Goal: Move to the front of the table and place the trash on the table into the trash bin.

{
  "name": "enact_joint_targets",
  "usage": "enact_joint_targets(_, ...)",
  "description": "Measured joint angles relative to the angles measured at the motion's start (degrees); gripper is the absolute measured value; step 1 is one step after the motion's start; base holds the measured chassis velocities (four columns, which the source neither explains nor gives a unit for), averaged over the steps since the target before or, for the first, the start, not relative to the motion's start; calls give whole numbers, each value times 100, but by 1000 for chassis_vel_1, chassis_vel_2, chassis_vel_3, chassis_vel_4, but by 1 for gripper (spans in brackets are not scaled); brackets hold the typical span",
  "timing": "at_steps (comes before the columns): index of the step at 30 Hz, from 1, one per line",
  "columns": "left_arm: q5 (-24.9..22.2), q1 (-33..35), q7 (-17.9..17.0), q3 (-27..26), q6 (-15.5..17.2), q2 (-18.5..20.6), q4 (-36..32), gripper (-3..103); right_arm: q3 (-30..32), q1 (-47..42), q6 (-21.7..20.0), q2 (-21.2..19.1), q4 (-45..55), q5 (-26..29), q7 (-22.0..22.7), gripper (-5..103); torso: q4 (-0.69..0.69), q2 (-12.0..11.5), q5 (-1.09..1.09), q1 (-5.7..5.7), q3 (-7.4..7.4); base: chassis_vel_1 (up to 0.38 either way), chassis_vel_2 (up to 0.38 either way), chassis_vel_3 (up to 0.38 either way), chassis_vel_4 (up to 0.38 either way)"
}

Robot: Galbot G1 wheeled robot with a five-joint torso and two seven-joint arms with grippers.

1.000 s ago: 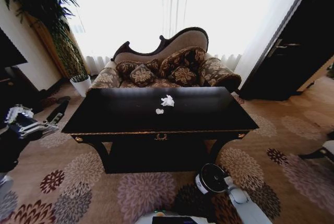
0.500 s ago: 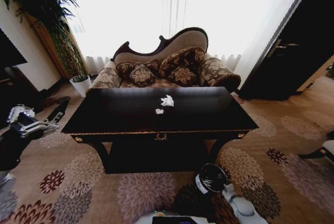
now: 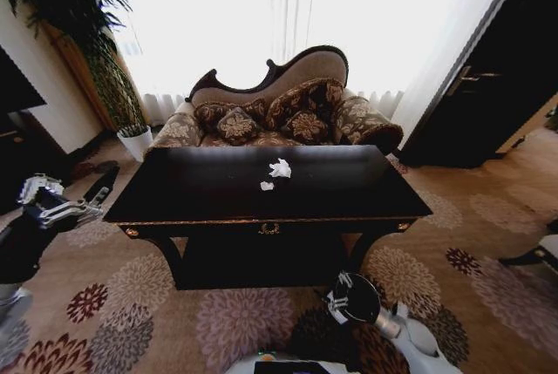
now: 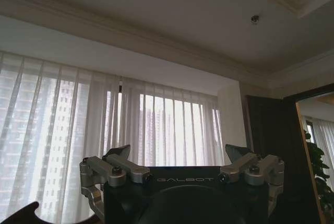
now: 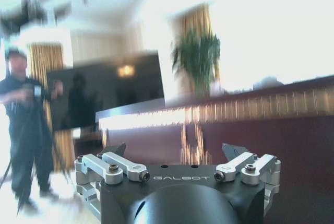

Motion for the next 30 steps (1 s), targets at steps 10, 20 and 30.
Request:
enact_joint_targets(10,-1,48,-1,-16,0,-54,-62,100,433,34,-598,-326,2021,1151,1065,100,0,0,0,0,0,0,0,0,0)
enact_joint_targets(20,80,175,-5,-31,0,-147,-190,100,-108,592,-1331,-821,2970,415,3603,100,1,0,1,0,0,0,0,0,0)
enact_joint_targets(30,168,380,-15,-154,2,-281,-346,100,-986,1915,-2754,-1493,3249,-74,5337,100,1,-1,-1,0,1,0,0,0,0)
